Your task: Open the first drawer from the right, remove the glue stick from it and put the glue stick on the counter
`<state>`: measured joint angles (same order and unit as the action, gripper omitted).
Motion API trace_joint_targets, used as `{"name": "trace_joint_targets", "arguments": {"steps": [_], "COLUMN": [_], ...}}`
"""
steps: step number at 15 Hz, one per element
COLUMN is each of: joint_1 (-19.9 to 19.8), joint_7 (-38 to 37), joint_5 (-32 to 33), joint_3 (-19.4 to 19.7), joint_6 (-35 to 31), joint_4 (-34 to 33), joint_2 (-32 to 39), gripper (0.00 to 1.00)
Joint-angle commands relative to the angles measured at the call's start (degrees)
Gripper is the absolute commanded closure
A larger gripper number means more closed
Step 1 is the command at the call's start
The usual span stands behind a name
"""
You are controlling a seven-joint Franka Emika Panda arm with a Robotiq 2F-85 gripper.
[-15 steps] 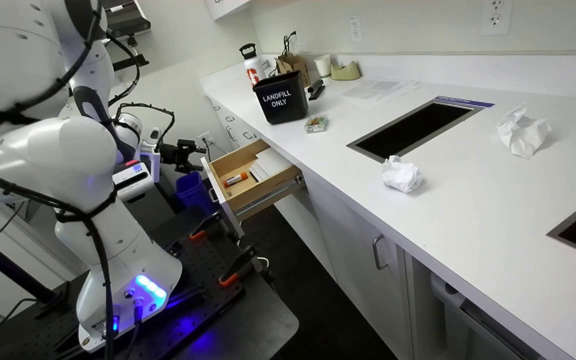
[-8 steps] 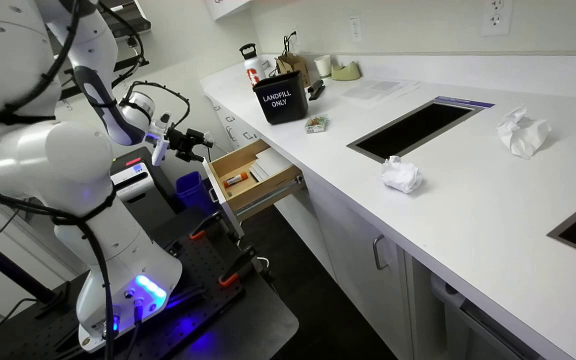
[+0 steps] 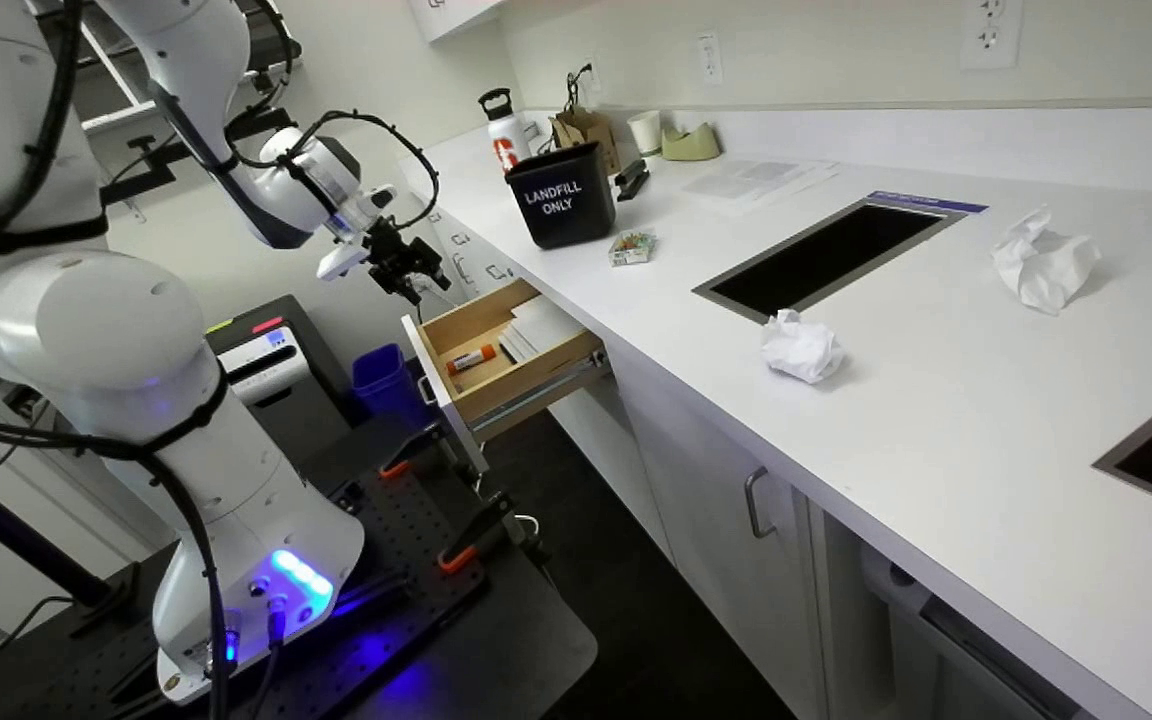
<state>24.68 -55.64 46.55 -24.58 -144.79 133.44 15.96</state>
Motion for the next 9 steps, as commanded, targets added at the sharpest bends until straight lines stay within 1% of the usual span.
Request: {"name": "trace_joint_targets", "arguments": {"steps": [1,9], "joint_1": [2.5,2.9], "joint_7": [0.7,0.8], "joint_5": [-2.0,-2.6], "joint_3": [2.3,2.2], "joint_6": [0.1,0.5], "joint_4": [0.2,0.2], "joint_2": [-0.4,-0.4], "gripper": [0.0,0.0]}}
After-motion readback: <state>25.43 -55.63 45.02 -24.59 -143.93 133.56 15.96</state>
